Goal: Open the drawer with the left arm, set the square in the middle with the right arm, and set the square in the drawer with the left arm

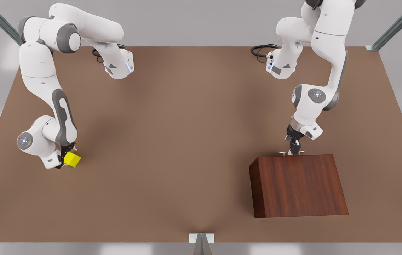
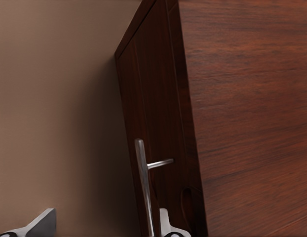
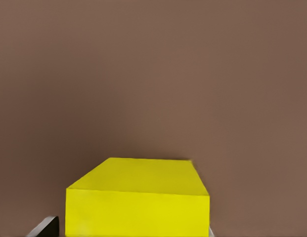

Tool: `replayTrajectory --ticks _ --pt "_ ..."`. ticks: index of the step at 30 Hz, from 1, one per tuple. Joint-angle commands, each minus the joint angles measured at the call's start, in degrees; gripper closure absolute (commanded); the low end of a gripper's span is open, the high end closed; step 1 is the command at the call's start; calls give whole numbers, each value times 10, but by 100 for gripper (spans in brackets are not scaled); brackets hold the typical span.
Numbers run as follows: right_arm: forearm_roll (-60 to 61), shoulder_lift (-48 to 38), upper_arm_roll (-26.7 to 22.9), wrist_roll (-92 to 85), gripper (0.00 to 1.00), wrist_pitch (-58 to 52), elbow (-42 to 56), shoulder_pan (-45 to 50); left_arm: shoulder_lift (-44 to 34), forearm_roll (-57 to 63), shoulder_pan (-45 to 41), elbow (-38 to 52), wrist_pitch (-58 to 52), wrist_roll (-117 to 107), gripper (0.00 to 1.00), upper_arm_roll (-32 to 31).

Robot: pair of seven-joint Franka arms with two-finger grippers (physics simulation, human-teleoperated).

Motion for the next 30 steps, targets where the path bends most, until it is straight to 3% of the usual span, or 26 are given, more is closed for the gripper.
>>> replayTrajectory --ticks 1,6,10,13,20,28,30 --pt "1 1 0 0 0 11 -7 0 2 0 0 0 0 0 0 0" --pt "4 2 0 9 3 10 -4 1 3 0 0 -2 -9 1 0 -1" --pt "4 -3 0 6 12 5 -2 1 -13 1 0 -3 -47 2 0 0" --pt "4 -4 0 3 28 4 -2 1 -18 1 0 -3 -66 1 0 0" --pt "4 -10 0 8 40 4 -3 4 -38 1 -1 -26 -80 1 0 0" --pt "3 -41 6 12 41 -18 -4 10 -64 2 -1 -42 -113 2 0 0" --pt "3 -71 40 75 42 -43 -15 11 -67 2 -1 -51 -112 2 0 0"
